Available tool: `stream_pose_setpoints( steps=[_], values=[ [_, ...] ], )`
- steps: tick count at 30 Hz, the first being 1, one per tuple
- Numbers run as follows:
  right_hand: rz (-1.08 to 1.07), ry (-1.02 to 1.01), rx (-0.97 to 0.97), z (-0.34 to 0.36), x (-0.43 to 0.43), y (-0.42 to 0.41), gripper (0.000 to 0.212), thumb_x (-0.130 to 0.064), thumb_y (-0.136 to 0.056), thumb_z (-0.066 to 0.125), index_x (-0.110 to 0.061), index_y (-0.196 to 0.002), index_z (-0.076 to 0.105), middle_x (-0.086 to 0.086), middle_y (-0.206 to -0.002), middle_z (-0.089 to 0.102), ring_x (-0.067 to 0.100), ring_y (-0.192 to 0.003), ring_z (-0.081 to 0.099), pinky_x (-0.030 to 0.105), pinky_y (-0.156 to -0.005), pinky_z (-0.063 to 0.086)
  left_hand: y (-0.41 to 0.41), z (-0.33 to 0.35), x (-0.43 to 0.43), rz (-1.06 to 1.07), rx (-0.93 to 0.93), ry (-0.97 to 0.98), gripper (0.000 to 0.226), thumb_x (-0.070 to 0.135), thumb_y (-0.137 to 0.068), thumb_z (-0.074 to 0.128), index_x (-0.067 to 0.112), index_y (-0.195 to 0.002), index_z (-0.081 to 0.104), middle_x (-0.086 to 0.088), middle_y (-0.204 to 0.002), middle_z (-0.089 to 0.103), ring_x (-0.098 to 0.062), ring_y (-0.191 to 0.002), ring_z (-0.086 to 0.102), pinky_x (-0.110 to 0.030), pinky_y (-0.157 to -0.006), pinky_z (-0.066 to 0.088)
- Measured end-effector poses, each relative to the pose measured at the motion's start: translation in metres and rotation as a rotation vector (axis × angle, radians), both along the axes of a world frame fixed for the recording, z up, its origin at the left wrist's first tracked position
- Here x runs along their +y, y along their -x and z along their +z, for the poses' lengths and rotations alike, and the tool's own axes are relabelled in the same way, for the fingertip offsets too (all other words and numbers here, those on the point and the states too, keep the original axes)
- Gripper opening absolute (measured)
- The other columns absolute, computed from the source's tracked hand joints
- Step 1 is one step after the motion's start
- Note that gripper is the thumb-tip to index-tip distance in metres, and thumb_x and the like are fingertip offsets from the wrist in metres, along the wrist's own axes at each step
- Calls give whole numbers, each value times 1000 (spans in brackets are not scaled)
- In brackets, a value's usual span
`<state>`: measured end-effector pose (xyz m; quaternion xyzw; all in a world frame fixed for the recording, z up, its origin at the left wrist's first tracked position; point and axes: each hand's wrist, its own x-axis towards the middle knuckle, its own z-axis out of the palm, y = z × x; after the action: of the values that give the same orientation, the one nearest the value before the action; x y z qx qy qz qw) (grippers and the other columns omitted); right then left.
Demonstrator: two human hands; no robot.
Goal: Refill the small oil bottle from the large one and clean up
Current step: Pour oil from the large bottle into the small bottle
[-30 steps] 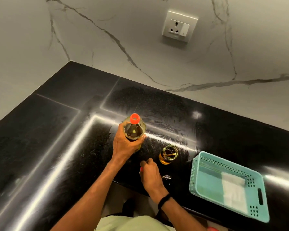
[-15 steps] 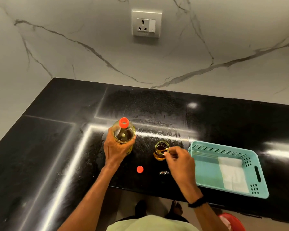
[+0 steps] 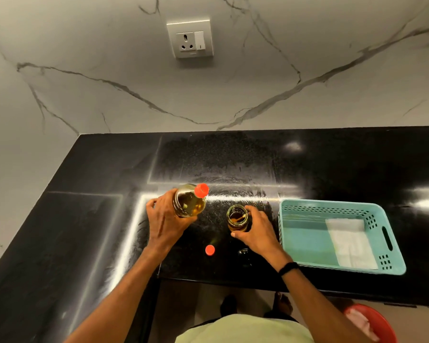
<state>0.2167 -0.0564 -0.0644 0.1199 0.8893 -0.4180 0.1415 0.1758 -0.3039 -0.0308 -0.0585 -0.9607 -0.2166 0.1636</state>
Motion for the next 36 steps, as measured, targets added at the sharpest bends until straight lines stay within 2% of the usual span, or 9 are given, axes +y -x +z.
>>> stream_pose_setpoints(
  steps=[3,6,17,20,26,29,32,36],
  values=[
    [7,-1,37,-6,-2,1,81,-31,-70,86,-23,-139,44,5,-131,49,21,-120,52,27,-98,43,1,2,2,-24,-18,103,75,54,-54,79,19,-116,55,0,-101,69,-22,-92,64,-39,-86,31],
    [-3,6,71,-7,-1,1,74,-31,-72,85,-22,-135,47,3,-127,52,20,-117,54,25,-94,43,0,4,6,-65,-26,210,76,53,-56,83,19,-118,53,0,-102,69,-22,-92,65,-36,-86,28],
    [31,36,115,-13,0,7,69,-29,-69,87,-22,-128,52,2,-125,57,19,-115,55,27,-96,47,-3,3,16,-139,-79,480,78,58,-54,83,18,-116,59,-3,-110,71,-21,-100,66,-35,-92,26],
    [28,33,116,-13,0,8,70,-30,-68,88,-23,-127,52,2,-125,58,19,-115,56,31,-96,49,-4,2,19,-152,-70,528,75,60,-57,80,18,-115,59,-2,-110,70,-21,-101,65,-38,-95,28],
    [32,29,120,-15,1,8,68,-30,-69,88,-21,-126,52,2,-125,58,19,-115,56,27,-95,45,-3,3,23,-154,-73,607,76,59,-56,82,17,-116,60,0,-107,69,-20,-98,65,-37,-97,27],
    [30,29,122,-16,1,9,69,-30,-68,88,-21,-127,52,2,-125,59,19,-116,56,28,-96,46,-3,4,24,-168,-71,623,72,58,-58,81,17,-114,60,0,-105,68,-20,-97,64,-37,-96,29],
    [30,30,117,-16,1,9,70,-30,-68,88,-21,-127,51,1,-125,59,19,-115,56,28,-96,47,-1,4,25,-176,-79,641,78,60,-54,84,16,-115,61,-2,-105,68,-22,-96,64,-39,-96,29],
    [29,39,120,-15,2,9,68,-29,-69,87,-20,-127,52,2,-124,58,19,-113,57,23,-90,44,-1,5,26,-183,-75,653,79,58,-53,85,15,-115,61,-3,-104,68,-23,-95,65,-39,-98,28]
  ],
)
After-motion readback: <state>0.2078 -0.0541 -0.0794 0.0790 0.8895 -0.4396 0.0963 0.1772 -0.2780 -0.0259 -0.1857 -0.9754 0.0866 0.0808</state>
